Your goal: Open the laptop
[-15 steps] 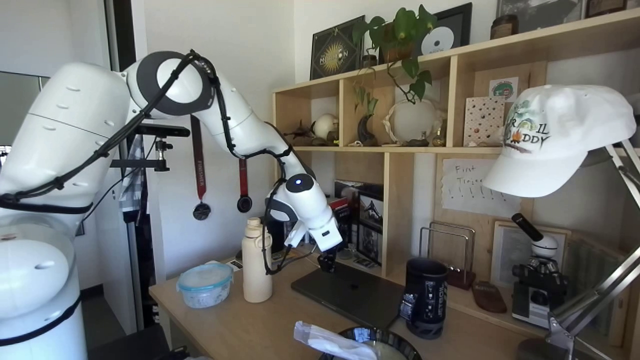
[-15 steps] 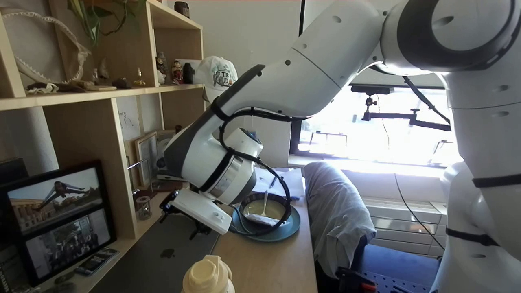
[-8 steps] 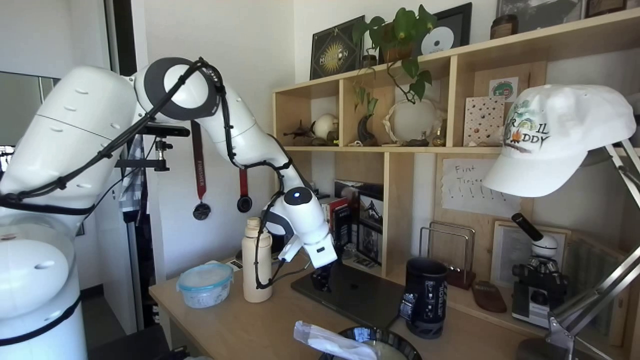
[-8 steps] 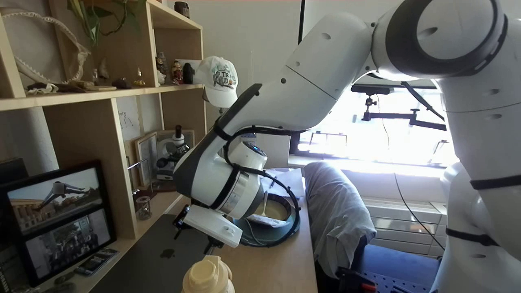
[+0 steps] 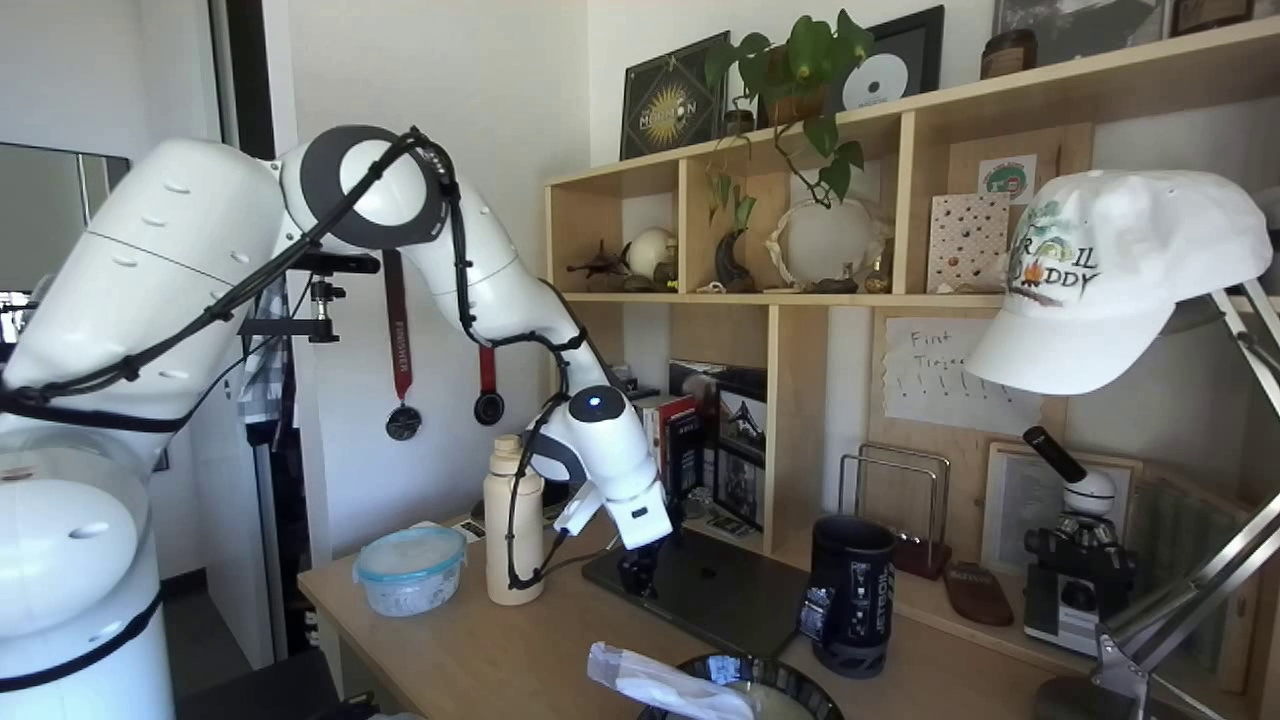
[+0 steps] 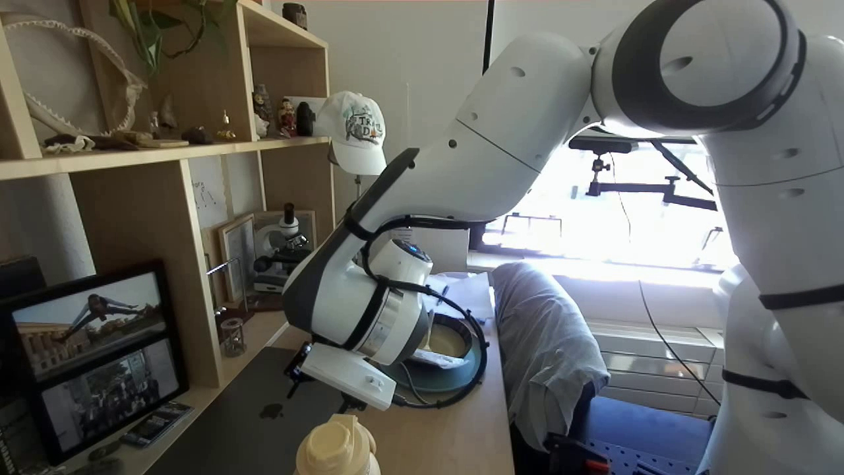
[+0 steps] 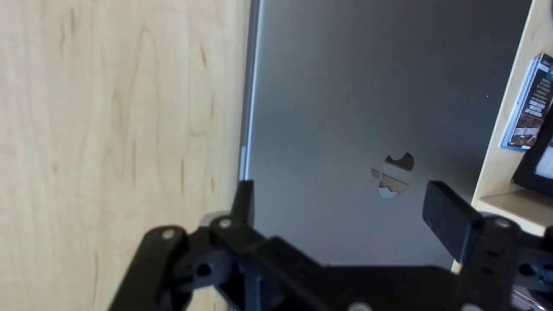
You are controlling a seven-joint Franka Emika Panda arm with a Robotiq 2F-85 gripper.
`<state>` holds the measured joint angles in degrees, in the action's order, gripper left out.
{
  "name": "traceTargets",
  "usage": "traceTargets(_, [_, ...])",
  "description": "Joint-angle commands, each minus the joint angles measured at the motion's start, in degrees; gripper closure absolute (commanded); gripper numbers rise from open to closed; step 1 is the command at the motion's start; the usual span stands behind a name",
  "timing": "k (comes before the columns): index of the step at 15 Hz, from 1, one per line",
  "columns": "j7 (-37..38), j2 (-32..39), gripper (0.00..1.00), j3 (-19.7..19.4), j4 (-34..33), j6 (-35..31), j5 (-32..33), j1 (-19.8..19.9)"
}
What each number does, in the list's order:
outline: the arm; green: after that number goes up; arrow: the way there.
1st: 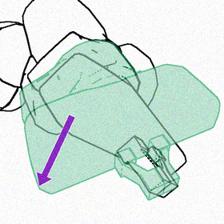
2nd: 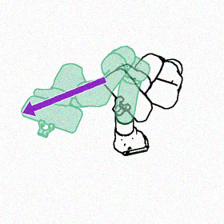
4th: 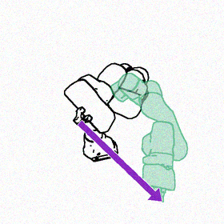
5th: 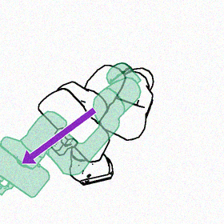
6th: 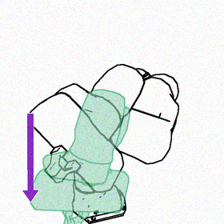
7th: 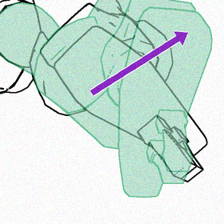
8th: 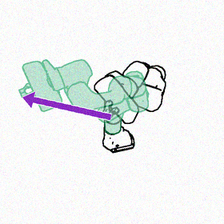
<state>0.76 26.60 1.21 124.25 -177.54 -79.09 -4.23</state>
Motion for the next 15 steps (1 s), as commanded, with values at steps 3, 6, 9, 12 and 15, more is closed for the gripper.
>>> traceTargets(3, [0.58, 0.78, 0.0, -0.11, 0.22, 0.42, -0.33, 0.23])
traceTargets(6, [0.07, 1.2, 0.0, 0.02, -0.23, 0.18, -0.48, 0.31])
traceTargets(9, [-0.4, 1.46, 0.0, 0.17, -0.67, 0.19, -0.82, 0.53])
traceTargets(12, [-0.85, 1.95, 0.0, 0.32, -1.21, 0.17, -1.24, 0.85])
traceTargets(15, [-1.17, 2.42, 0.0, 0.4, -1.58, 0.28, -1.43, 1.2])
